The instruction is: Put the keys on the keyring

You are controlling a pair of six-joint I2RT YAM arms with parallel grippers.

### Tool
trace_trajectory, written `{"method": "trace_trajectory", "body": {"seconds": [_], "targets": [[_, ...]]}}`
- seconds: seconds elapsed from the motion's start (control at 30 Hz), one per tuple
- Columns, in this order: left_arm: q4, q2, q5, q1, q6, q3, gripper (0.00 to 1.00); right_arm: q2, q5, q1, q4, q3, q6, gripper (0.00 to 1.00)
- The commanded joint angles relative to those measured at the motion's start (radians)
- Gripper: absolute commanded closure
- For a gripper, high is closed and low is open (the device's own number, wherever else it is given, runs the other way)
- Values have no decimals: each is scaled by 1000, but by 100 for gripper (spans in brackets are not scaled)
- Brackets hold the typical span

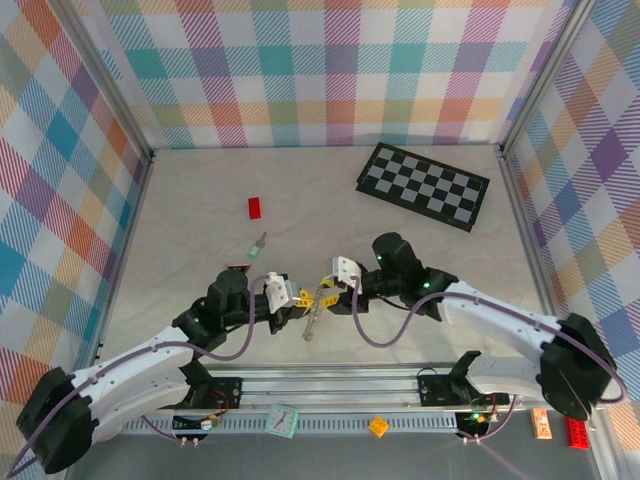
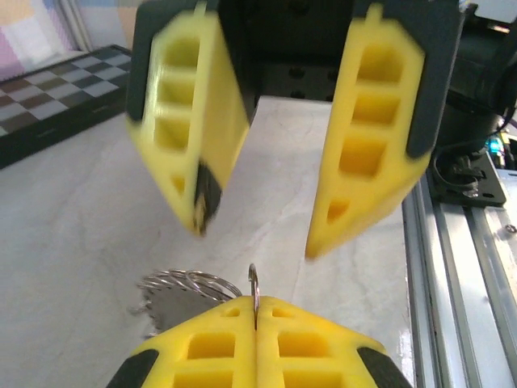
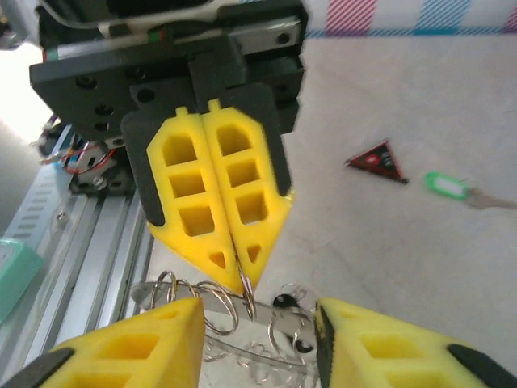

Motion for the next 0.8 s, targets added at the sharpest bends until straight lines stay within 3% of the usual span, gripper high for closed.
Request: {"method": "trace_trajectory", "body": {"seconds": [0.0,0.17,0.3,0.57,0.77], "targets": [[-108,-88,-83,-1,1,81,100,-76,174,-10,20,-11,125,55],[-270,-192,-249,0,-1,146,100,-75,369,-10,-48,2,287,54],[-335,-255,-399,-1,-8,171,100,-18,367,-9,-137,38,434,57],[-343,-285,-770,9,-88,153,100,182,373,126,-210,92,500,57],[-334,-359,-936,43,-122,118,100,345,473,286,-192,148,371,53]]}}
